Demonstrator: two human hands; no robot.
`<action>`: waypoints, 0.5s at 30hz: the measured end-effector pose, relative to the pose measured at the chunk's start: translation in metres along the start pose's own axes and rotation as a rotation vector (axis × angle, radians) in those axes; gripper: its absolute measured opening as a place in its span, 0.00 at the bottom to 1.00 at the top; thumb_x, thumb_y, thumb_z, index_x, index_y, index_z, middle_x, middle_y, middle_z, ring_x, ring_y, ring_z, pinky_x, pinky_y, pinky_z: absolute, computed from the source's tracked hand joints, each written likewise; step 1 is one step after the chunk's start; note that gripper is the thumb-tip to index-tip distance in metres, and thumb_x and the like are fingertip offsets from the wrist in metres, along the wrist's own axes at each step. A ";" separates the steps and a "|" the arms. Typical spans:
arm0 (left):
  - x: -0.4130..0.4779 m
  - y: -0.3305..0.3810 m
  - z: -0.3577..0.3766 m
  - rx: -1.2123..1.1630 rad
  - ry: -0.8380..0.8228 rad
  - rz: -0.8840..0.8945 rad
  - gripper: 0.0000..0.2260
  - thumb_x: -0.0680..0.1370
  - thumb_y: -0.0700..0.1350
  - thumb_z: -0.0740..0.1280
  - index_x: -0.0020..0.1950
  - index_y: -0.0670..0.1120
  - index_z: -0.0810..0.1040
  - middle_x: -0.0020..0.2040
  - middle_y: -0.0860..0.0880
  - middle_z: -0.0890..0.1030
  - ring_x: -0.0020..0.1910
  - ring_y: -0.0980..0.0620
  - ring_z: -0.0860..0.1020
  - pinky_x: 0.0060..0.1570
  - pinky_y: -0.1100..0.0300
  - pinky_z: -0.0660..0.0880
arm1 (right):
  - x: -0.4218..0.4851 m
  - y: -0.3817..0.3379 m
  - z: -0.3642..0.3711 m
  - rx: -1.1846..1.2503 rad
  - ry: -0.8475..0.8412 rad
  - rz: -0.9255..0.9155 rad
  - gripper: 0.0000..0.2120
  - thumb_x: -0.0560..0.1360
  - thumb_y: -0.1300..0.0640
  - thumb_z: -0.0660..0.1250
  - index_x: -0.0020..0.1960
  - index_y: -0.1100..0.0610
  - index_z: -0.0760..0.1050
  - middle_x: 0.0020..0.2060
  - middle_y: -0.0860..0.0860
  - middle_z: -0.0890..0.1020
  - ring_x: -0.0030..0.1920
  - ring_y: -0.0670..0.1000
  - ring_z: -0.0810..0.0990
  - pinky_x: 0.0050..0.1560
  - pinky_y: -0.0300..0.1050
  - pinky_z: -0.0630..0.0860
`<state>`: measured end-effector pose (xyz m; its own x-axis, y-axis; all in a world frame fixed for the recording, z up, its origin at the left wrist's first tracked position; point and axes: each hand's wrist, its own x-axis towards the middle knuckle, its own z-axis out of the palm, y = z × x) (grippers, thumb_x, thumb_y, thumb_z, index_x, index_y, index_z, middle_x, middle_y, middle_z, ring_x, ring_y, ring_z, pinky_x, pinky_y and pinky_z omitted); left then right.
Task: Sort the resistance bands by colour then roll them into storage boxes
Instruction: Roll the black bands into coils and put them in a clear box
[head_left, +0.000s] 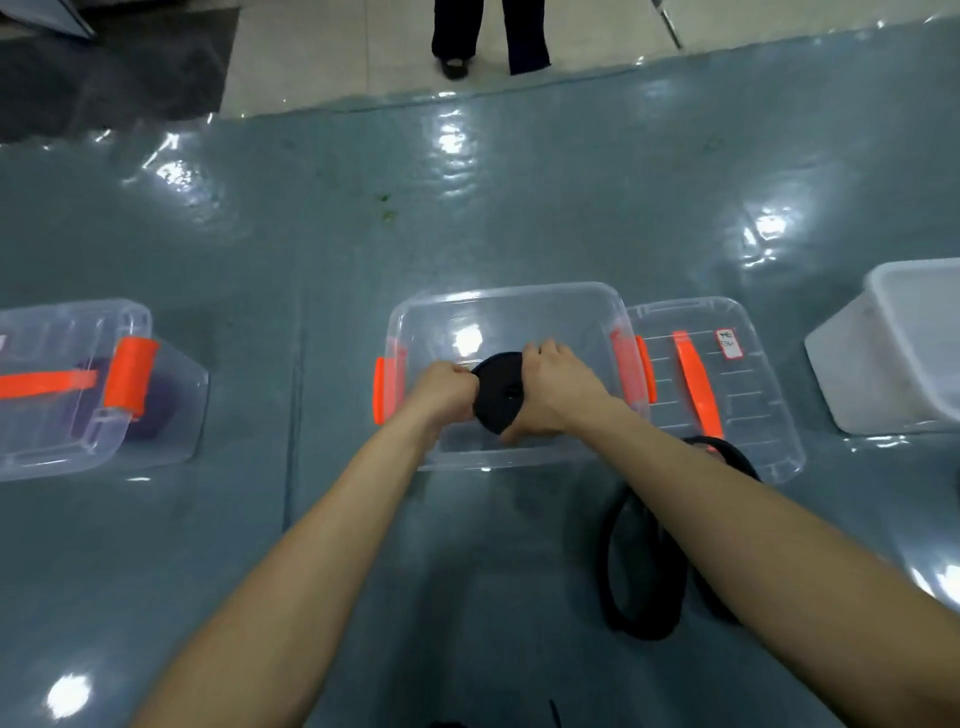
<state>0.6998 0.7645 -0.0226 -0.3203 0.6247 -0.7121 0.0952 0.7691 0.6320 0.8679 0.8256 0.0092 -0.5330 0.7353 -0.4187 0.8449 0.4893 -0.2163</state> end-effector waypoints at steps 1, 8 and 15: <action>0.015 -0.009 0.002 0.052 0.004 -0.023 0.21 0.62 0.39 0.61 0.49 0.36 0.85 0.43 0.40 0.85 0.43 0.45 0.79 0.54 0.47 0.84 | 0.006 -0.002 0.004 0.003 -0.029 0.006 0.52 0.56 0.33 0.82 0.68 0.60 0.68 0.61 0.57 0.73 0.64 0.59 0.74 0.63 0.56 0.79; 0.004 0.014 0.005 0.242 0.048 -0.040 0.14 0.78 0.35 0.64 0.62 0.41 0.81 0.52 0.45 0.83 0.51 0.44 0.80 0.49 0.56 0.74 | 0.034 -0.005 0.020 -0.023 -0.098 0.039 0.55 0.55 0.33 0.82 0.70 0.62 0.67 0.63 0.58 0.72 0.65 0.60 0.73 0.62 0.59 0.80; 0.023 0.019 0.012 0.380 0.048 -0.006 0.13 0.76 0.33 0.64 0.55 0.41 0.86 0.52 0.42 0.87 0.54 0.42 0.85 0.55 0.52 0.82 | 0.045 0.003 0.034 -0.117 -0.126 0.041 0.59 0.59 0.29 0.80 0.75 0.65 0.64 0.65 0.60 0.72 0.63 0.60 0.75 0.63 0.55 0.79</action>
<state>0.7059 0.7952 -0.0305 -0.3653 0.6198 -0.6946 0.4332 0.7736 0.4625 0.8480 0.8443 -0.0404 -0.4819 0.6947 -0.5340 0.8507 0.5169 -0.0954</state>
